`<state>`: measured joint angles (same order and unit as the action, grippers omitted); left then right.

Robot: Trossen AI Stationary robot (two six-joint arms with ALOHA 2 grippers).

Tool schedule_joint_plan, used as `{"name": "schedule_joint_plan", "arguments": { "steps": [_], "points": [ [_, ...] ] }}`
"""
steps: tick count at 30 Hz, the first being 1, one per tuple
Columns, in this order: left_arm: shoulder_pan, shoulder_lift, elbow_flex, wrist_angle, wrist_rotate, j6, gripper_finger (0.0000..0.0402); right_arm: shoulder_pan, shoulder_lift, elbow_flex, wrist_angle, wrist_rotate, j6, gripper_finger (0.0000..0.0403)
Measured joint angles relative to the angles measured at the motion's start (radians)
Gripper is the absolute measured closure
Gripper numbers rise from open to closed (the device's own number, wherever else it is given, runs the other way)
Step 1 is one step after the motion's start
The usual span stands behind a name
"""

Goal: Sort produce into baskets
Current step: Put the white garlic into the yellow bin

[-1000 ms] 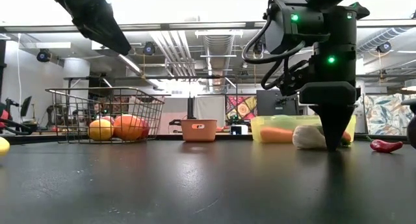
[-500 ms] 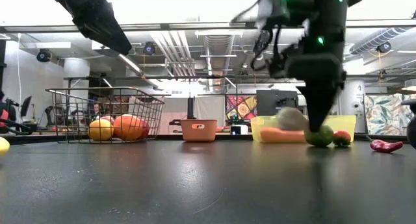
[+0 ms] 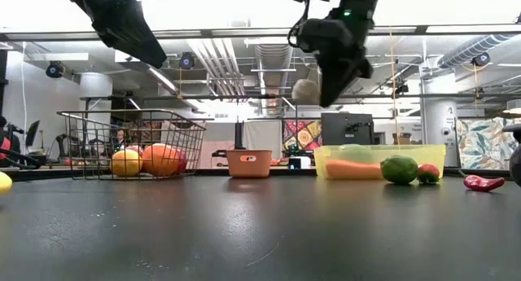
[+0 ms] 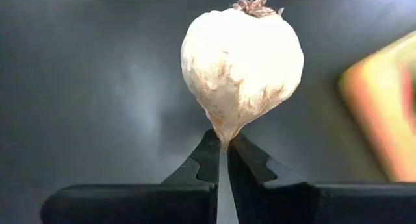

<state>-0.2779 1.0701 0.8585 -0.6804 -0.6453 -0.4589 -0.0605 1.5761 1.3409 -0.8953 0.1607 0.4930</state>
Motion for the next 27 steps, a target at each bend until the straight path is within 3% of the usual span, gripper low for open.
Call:
{"name": "schedule_joint_plan", "arguments": {
  "steps": [12,20,27],
  "points": [
    [0.000,0.000,0.000,0.000,0.000,-0.023,0.0129,-0.393,0.000,0.065,-0.110,0.030,-0.192,0.0390],
    [0.000,0.000,0.000,0.000,0.001,-0.026,0.0129,-0.636,0.000,0.010,-0.239,0.141,-0.137,0.0390],
    [0.000,0.000,0.000,0.000,0.001,-0.026,0.0129,-0.733,0.001,-0.063,-0.249,0.168,-0.055,0.0390]
  ]
}}
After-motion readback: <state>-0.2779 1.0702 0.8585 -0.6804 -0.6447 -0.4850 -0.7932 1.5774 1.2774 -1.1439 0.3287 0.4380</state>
